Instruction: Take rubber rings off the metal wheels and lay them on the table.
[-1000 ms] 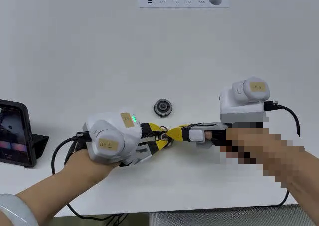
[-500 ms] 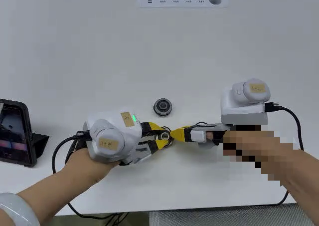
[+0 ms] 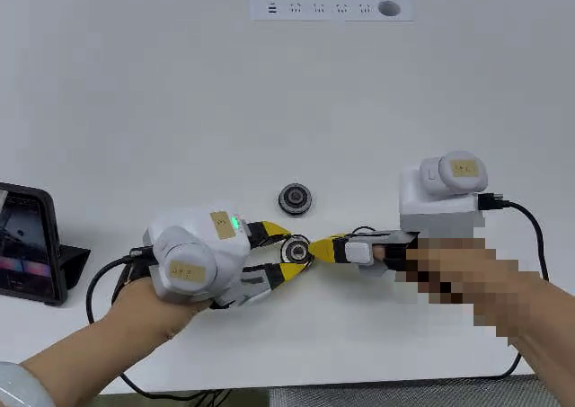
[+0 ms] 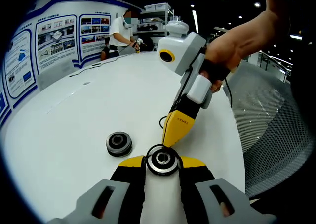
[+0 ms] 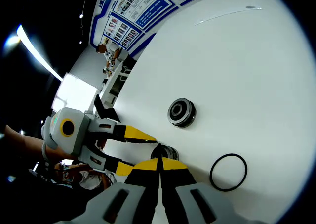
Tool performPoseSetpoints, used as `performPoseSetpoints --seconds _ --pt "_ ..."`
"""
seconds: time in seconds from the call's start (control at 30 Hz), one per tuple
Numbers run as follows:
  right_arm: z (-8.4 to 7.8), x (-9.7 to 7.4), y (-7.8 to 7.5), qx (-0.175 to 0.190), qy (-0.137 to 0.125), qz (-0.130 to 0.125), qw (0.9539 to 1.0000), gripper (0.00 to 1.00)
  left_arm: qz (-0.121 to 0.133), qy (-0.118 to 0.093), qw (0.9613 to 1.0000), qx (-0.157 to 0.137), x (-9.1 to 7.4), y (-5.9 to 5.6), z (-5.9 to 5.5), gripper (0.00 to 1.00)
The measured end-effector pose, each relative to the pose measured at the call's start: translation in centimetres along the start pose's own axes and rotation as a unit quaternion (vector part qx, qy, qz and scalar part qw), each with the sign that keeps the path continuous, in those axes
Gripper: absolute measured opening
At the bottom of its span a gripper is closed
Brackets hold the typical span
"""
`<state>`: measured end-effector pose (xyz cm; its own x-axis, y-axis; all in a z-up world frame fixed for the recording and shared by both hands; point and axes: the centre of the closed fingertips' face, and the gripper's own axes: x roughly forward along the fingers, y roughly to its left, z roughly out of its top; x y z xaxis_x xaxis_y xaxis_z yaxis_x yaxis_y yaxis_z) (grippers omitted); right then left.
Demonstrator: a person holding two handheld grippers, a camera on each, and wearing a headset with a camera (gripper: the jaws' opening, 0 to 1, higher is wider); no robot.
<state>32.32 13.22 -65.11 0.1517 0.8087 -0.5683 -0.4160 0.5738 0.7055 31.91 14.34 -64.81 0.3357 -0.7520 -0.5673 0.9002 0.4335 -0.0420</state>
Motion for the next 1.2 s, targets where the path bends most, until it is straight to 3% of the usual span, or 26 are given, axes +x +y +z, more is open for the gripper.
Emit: performPoseSetpoints --seconds 0.2,0.6,0.87,1.2 --pt "0.1 0.0 0.4 -0.001 -0.001 0.004 1.0 0.02 0.009 0.001 0.9999 -0.005 -0.3 0.2 -0.4 0.39" --pt "0.0 -0.3 1.3 0.0 -0.005 0.015 0.9999 0.02 0.02 0.001 0.9997 -0.016 -1.2 0.4 -1.2 0.45" --pt "0.5 -1.6 1.9 0.01 -0.028 0.023 0.9993 0.02 0.03 0.001 0.9992 -0.024 -1.6 0.8 -1.6 0.55" --pt "0.1 -4.4 -0.7 0.04 -0.059 -0.004 0.9974 0.02 0.04 0.0 0.9985 -0.037 -1.9 1.1 -2.0 0.62"
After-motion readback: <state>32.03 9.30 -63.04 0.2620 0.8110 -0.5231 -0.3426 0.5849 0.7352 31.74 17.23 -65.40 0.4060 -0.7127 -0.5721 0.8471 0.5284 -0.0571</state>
